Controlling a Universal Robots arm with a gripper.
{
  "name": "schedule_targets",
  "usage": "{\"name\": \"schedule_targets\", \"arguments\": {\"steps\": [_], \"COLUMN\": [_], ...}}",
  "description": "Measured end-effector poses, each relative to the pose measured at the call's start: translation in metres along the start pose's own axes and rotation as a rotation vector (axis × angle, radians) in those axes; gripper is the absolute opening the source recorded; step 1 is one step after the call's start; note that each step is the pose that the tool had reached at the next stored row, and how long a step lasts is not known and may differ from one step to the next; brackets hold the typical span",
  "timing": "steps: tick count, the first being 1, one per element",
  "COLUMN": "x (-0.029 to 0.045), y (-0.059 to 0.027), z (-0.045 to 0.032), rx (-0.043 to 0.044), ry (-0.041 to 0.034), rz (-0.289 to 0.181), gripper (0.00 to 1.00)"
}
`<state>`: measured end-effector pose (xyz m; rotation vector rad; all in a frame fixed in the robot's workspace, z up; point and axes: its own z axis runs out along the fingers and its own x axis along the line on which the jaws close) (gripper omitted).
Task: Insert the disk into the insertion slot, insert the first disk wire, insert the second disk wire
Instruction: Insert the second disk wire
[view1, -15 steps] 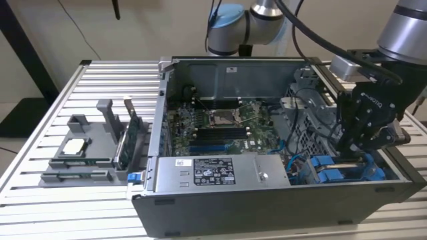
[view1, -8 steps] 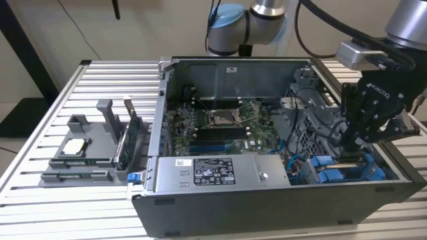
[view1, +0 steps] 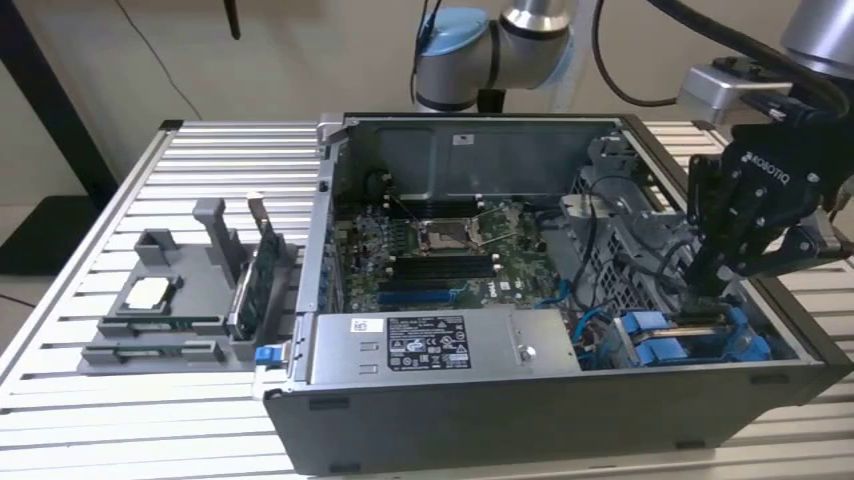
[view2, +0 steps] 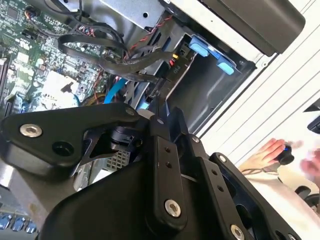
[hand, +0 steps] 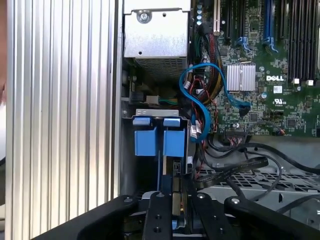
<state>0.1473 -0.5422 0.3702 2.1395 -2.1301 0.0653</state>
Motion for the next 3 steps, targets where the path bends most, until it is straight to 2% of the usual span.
{"name": "schedule_targets", "arguments": {"steps": [3], "x": [0.0], "y": [0.0], "z": [-0.0004], "rx": [0.0], "ry": [0.0], "rz": [0.0], "gripper": [0.24]}}
